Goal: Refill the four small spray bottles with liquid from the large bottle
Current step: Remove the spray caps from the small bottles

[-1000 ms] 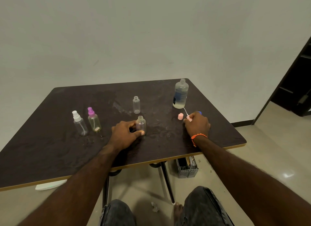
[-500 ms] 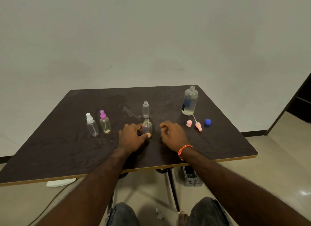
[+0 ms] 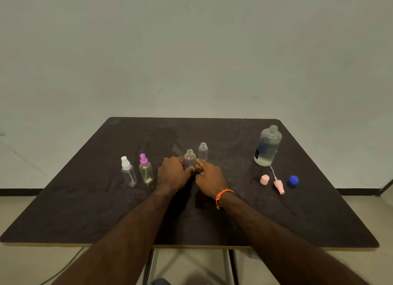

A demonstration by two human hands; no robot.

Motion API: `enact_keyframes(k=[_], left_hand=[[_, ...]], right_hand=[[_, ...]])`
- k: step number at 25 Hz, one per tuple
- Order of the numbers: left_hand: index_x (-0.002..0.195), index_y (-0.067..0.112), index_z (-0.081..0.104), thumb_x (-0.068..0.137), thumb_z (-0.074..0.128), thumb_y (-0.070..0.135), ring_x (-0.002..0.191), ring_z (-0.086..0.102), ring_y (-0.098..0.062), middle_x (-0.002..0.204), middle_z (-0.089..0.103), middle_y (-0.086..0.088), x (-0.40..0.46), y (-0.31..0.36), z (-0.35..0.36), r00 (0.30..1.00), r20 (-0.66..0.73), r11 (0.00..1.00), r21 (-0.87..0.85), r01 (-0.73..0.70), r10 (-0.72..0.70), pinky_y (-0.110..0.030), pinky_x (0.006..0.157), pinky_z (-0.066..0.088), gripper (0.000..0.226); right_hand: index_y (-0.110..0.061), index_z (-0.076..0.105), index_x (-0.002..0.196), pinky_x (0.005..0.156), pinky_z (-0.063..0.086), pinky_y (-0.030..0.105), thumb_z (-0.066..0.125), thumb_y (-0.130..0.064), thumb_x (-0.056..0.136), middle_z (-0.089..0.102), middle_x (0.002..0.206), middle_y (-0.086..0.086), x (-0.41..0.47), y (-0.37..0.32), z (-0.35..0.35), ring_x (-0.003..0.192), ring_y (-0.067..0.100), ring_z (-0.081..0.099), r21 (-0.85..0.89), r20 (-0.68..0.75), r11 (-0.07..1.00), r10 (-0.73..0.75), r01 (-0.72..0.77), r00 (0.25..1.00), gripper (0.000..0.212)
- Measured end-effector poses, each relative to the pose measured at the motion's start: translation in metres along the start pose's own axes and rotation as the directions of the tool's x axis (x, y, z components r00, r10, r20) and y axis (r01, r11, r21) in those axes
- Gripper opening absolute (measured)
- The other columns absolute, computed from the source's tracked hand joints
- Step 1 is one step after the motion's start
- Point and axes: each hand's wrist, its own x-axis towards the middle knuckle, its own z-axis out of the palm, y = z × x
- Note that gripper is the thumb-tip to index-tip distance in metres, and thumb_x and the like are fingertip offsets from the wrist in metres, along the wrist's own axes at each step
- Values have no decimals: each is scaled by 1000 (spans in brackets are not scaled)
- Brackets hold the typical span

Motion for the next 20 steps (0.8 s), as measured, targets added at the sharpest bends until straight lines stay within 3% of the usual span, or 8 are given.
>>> enact_keyframes(k=[2,5,9,14,17,20], left_hand=[[87,27,71,85,75,54,87,67,-22,80,69,11,15,-3,2,1000,10,1000,-5,4,-4,-46,81,61,27],[91,26,74,89,75,49,87,68,-20,82,71,9,27,-4,4,1000,11,1000,-4,-10,10,-42,80,60,23],[98,26,73,83,81,46,92,69,-22,95,72,4,27,-6,4,1000,-2,1000,-11,-8,8,-47,85,61,27],[151,12,50,88,77,27,134,53,-34,144,60,-12,0,3,-14,995,-62,997,-2,-72,72,-51,110,48,70],[145,16,59,91,71,28,127,57,-31,137,67,-6,-21,10,-41,961,-169,976,52,-213,219,-48,106,48,57],[131,23,69,89,71,31,124,57,-25,128,70,2,-31,-3,-79,892,-222,912,217,-347,393,-45,102,41,43]], right_hand=[[-27,61,124,87,57,40,47,-14,71,72,105,3,10,0,3,96,24,68,-12,26,1000,-8,8,1000,56],[-21,55,136,97,53,40,49,-11,76,69,120,9,16,0,5,109,28,65,-6,28,1000,-5,5,1000,61],[-10,61,127,96,52,37,53,-3,81,70,116,12,10,-3,-1,107,28,65,17,-7,999,-44,44,999,48],[-17,69,112,89,56,33,57,-6,80,73,102,0,-7,-8,-11,95,14,68,6,-153,998,-57,58,987,36],[-20,69,96,80,56,34,57,-10,81,71,86,-5,-18,-19,-13,83,13,67,-18,-183,998,-56,54,982,22],[-24,68,99,83,54,34,57,-12,79,69,85,-10,-29,-37,-3,87,16,66,-98,-97,991,-103,93,990,26]])
